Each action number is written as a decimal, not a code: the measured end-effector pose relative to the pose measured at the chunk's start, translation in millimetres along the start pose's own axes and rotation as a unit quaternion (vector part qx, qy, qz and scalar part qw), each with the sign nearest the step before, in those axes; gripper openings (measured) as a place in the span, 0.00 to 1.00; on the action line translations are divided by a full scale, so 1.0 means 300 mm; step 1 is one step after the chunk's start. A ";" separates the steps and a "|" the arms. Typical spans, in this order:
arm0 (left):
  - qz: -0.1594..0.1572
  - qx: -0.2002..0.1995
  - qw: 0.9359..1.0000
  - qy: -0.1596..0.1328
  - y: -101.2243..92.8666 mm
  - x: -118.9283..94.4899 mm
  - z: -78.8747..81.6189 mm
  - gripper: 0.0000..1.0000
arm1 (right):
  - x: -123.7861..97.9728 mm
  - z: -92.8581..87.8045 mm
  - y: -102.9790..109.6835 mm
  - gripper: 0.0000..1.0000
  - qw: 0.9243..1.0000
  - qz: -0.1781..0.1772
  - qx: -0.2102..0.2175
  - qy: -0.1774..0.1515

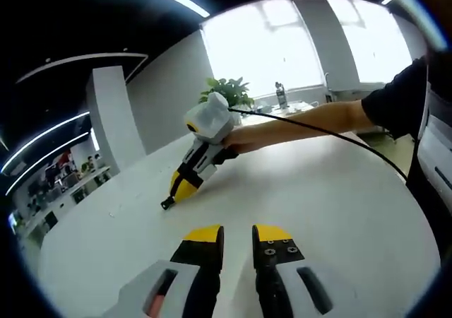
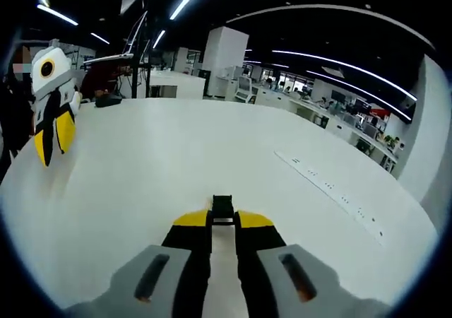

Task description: Snap the two parts of the plastic buckle together until the buckle closes and remains connected.

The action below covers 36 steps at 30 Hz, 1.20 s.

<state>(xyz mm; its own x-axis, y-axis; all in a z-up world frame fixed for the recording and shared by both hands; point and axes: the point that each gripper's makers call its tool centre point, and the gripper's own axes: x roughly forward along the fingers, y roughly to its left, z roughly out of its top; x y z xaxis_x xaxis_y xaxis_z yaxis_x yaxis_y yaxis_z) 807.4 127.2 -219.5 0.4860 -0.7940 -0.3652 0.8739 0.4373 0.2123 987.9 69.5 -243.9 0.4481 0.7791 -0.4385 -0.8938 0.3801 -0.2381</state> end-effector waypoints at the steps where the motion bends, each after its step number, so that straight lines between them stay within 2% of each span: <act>1: -0.001 -0.001 1.000 -0.001 -0.001 0.000 0.001 0.15 | 0.000 -0.001 -0.002 0.12 1.000 -0.001 0.001 0.000; 7: -0.001 0.000 1.000 -0.001 -0.002 -0.001 0.001 0.15 | -0.001 -0.006 -0.011 0.12 1.000 -0.002 0.018 -0.001; 36: -0.003 0.000 1.000 0.005 -0.002 0.003 -0.007 0.15 | -0.006 -0.015 -0.020 0.14 1.000 -0.014 0.015 0.002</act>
<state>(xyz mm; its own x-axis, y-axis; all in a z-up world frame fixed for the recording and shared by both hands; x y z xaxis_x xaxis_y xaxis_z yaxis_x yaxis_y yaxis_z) 807.4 127.1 -221.7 0.4815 -0.7923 -0.3746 0.8764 0.4336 0.2095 992.6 63.7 -245.7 0.4732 0.7663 -0.4347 -0.8809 0.4170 -0.2239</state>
